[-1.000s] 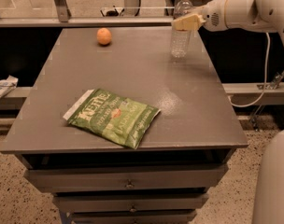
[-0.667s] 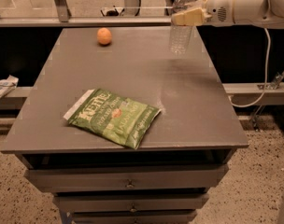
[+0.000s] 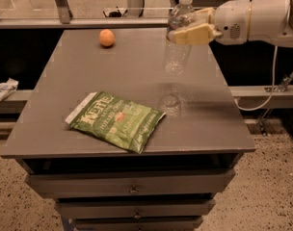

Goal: Move water bottle near green jalapeno chip bag

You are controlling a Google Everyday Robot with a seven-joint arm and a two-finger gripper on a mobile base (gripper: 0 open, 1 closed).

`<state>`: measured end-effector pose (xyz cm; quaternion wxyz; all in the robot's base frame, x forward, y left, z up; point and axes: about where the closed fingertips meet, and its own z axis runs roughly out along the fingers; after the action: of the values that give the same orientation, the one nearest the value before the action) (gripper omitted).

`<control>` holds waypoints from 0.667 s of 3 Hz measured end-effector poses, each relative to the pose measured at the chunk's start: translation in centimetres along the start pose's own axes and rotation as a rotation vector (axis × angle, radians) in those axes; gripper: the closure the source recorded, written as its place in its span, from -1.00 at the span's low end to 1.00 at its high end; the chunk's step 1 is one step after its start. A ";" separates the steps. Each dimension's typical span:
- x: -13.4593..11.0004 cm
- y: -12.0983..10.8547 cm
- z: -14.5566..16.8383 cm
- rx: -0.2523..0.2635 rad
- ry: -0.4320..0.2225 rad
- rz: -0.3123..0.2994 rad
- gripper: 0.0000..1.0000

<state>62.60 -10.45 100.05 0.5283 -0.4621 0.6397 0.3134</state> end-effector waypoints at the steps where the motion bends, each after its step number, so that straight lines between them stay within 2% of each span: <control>1: 1.7 4.3 1.5 -0.073 0.005 -0.013 1.00; 2: 3.2 6.9 2.7 -0.122 0.021 -0.007 1.00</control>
Offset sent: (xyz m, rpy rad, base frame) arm -0.0775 0.0556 -0.0679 -0.0335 0.0638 0.1625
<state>57.23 -6.31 95.73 0.4937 -0.4987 0.6233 0.3451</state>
